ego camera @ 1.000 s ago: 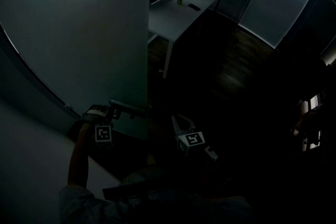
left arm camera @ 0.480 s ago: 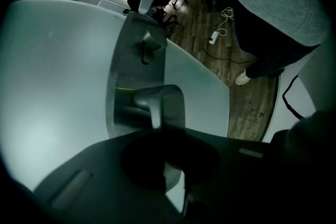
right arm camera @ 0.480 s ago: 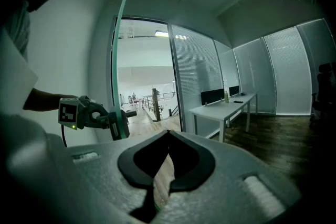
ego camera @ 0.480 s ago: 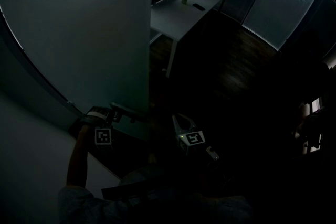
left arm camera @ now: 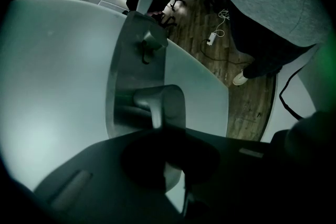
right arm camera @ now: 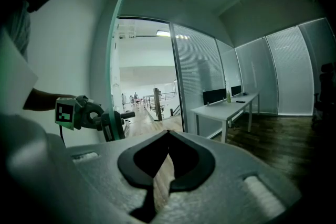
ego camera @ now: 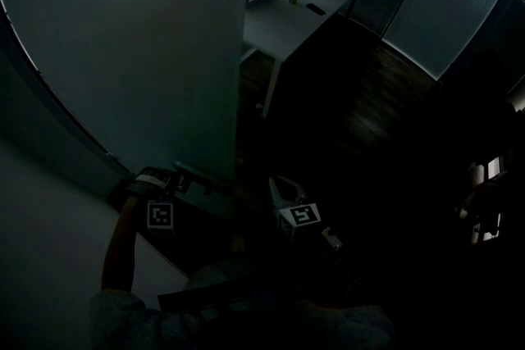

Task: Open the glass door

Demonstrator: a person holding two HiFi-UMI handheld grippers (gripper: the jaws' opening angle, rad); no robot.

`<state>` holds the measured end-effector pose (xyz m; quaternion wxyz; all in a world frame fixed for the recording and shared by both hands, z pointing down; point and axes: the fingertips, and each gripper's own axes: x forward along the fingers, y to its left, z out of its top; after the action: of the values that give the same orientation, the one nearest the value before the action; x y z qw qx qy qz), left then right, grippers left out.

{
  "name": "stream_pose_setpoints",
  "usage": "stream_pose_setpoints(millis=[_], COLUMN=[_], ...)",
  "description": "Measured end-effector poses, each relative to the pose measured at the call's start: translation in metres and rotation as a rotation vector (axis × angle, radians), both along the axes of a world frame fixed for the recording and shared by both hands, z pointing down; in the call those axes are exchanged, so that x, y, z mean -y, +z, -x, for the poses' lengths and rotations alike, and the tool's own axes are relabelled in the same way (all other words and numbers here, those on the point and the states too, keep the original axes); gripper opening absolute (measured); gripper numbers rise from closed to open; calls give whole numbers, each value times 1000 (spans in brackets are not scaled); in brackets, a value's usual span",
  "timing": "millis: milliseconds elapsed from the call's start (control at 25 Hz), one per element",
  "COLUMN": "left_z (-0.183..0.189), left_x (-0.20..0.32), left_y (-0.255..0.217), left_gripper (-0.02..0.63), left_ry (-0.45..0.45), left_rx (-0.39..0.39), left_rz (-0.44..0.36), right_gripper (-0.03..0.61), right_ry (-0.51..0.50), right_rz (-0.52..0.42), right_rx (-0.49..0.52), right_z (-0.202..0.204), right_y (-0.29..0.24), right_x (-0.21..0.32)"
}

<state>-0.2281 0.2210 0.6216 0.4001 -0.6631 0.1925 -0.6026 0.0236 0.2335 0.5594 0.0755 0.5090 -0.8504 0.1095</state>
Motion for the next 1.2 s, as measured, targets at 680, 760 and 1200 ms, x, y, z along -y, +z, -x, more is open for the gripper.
stream_pose_setpoints(millis=[680, 760, 1200], left_z=[1, 4, 15], left_x=[-9, -11, -31], left_y=[-4, -9, -35], left_gripper=[87, 117, 157], left_ry=[-95, -111, -157], left_rx=[-48, -54, -129], left_rz=[86, 91, 93], right_gripper=[0, 0, 0], right_ry=[13, 13, -6], right_rz=[5, 4, 11], right_rx=[0, 0, -4], right_z=[-11, -11, -1], right_y=[4, 3, 5], right_x=[-2, -2, -1])
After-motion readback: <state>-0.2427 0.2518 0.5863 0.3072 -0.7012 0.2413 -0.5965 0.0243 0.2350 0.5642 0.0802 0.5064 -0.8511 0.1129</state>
